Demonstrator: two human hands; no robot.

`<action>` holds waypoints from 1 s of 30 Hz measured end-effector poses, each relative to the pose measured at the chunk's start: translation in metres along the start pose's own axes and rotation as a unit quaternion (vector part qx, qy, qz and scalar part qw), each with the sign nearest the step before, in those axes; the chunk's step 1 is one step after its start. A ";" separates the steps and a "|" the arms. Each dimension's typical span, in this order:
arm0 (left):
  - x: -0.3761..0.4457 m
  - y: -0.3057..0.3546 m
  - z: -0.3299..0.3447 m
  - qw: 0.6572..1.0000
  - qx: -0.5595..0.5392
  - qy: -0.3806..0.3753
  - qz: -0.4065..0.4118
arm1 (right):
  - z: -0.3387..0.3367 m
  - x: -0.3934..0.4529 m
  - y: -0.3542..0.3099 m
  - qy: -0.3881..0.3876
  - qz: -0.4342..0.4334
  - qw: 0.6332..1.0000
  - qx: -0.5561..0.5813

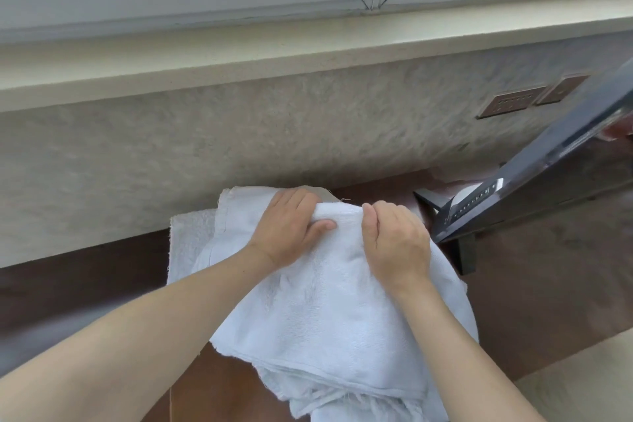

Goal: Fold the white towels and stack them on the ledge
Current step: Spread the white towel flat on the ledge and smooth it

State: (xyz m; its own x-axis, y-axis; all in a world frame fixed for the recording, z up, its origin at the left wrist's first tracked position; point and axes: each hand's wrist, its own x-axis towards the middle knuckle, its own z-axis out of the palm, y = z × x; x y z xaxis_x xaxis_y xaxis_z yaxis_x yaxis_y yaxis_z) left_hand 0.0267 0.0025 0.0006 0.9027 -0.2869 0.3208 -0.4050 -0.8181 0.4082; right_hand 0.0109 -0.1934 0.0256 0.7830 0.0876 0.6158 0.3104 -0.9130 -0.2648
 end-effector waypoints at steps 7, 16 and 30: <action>-0.022 -0.012 -0.064 1.000 0.018 -0.006 0.011 | -0.020 0.016 -0.048 0.025 -0.061 0.997 0.034; -0.112 -0.041 -0.151 0.997 0.053 0.019 -0.045 | -0.040 0.012 -0.158 0.017 -0.135 0.990 0.045; -0.369 -0.140 -0.338 0.974 0.150 0.129 -0.111 | -0.060 -0.070 -0.455 -0.057 -0.247 0.956 0.146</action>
State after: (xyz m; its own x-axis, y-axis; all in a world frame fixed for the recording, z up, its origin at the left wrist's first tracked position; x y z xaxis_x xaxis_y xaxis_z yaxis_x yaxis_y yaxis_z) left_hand -0.2988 0.3912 0.1142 0.8805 0.0163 0.4739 -0.1090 -0.9657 0.2357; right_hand -0.2173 0.1920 0.1474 0.5499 0.5384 0.6386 0.7826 -0.5992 -0.1687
